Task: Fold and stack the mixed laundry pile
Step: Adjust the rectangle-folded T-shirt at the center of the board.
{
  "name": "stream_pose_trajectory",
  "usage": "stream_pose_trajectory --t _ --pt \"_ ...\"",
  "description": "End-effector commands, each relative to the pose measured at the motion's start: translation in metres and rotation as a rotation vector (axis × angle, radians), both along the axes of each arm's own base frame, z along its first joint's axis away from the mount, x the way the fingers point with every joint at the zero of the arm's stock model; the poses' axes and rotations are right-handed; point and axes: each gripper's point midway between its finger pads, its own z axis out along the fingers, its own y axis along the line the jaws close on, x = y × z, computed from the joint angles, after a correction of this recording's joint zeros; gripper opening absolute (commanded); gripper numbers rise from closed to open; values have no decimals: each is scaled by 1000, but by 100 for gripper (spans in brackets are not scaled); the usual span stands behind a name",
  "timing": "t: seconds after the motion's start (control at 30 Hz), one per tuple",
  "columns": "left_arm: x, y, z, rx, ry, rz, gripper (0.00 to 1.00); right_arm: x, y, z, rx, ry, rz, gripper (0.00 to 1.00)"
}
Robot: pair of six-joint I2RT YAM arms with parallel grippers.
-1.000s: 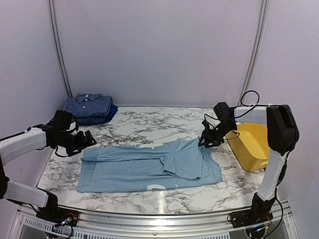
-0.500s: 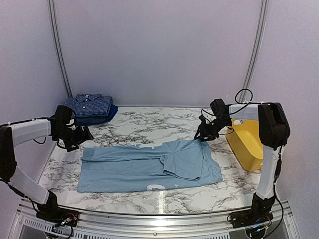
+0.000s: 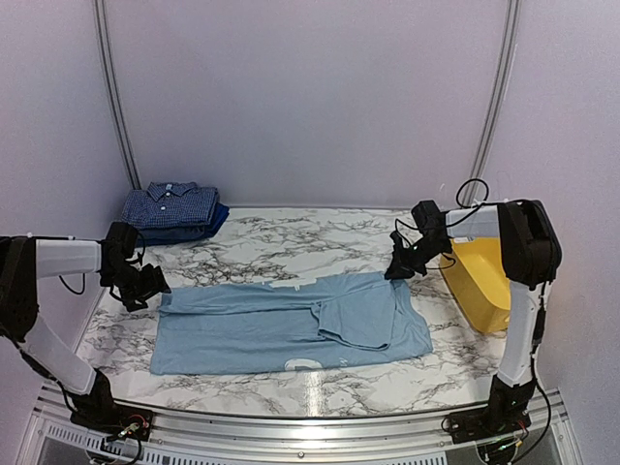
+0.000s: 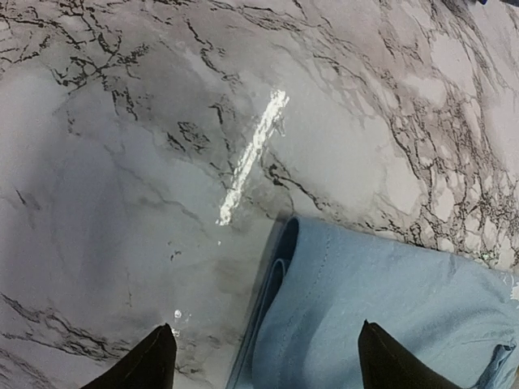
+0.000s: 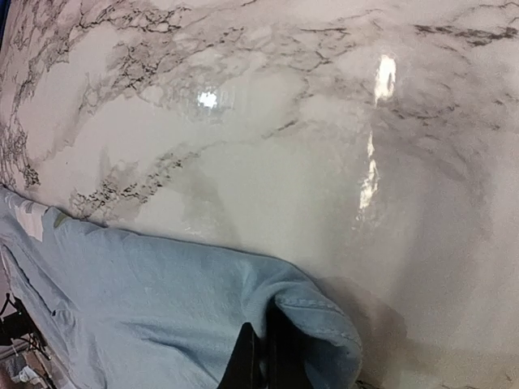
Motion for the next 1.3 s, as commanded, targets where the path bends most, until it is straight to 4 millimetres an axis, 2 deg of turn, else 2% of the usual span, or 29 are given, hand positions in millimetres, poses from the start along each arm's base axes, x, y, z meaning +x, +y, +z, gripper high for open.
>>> stream_pose_trajectory --t 0.0,0.13,0.27,0.33,0.37,0.4,0.43,0.57,0.67,0.7,0.77,0.8,0.83,0.9,0.97,1.07,1.17,1.27 --pt "11 -1 -2 -27 -35 -28 76 9 -2 10 17 -47 -12 0" --pt "28 -15 -5 -97 -73 -81 60 11 -1 10 20 -53 -11 0" --pt "39 -20 -11 -118 -70 -112 41 15 0 9 21 -63 -8 0" --pt "41 -17 -15 -104 -61 -106 27 17 -1 7 21 -63 -5 0" --pt "43 -14 -16 -95 -59 -98 12 19 -3 7 15 -65 -7 0" --pt "44 -6 -18 -87 -58 -76 2 22 -6 6 12 -68 -12 0" --pt "47 4 -18 -76 -60 -47 0 25 -11 6 5 -73 -24 0" --pt "61 30 -14 -48 -91 18 0 43 -33 8 -3 -93 -77 0" --pt "73 30 -9 -70 -117 -1 0 52 -34 9 13 -99 -62 0" --pt "77 24 -6 -97 -126 -24 6 54 -29 13 37 -92 -49 3" --pt "81 17 5 -130 -151 -66 46 56 -20 26 65 -104 -20 24" --pt "81 16 13 -126 -171 -81 59 56 -16 36 70 -122 -7 34" --pt "80 17 21 -111 -186 -91 64 55 -11 47 74 -141 7 39" --pt "74 21 37 -77 -205 -92 67 47 -3 67 66 -167 35 45" --pt "63 19 48 -85 -201 -79 66 34 10 84 67 -192 75 46" --pt "39 19 53 -103 -176 -14 63 5 45 103 75 -228 185 45" --pt "17 22 52 -109 -167 59 63 -24 80 111 59 -237 296 44" --pt "1 16 46 -154 -142 98 64 -47 109 106 23 -223 380 44"
